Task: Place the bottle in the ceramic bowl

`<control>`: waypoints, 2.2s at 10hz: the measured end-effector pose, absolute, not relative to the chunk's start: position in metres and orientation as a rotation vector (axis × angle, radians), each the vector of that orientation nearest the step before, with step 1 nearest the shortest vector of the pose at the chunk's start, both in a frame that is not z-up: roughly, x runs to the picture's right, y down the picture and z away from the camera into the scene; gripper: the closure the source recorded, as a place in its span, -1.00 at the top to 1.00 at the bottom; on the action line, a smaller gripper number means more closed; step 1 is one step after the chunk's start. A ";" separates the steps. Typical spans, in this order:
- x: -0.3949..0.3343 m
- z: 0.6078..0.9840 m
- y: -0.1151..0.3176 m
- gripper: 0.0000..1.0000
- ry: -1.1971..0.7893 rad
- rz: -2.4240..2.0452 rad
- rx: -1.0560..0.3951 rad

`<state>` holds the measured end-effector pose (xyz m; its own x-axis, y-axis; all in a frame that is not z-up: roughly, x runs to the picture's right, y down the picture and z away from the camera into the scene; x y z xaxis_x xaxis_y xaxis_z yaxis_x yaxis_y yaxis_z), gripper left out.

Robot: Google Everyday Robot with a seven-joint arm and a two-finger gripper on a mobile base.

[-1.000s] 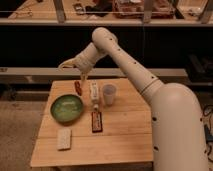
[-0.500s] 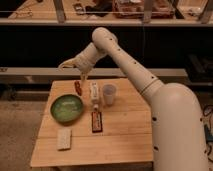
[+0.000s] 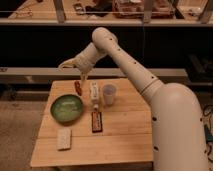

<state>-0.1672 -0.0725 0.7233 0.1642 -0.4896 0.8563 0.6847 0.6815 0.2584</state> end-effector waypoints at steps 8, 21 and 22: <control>-0.167 0.723 -0.073 0.60 -1.127 -0.845 -0.206; -0.048 0.761 -0.174 0.60 -0.282 -1.647 -0.212; -0.044 0.761 -0.178 0.60 -0.247 -1.658 -0.217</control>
<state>-0.0440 -0.1783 0.7614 -0.1009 -0.9529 0.2860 0.9949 -0.0955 0.0330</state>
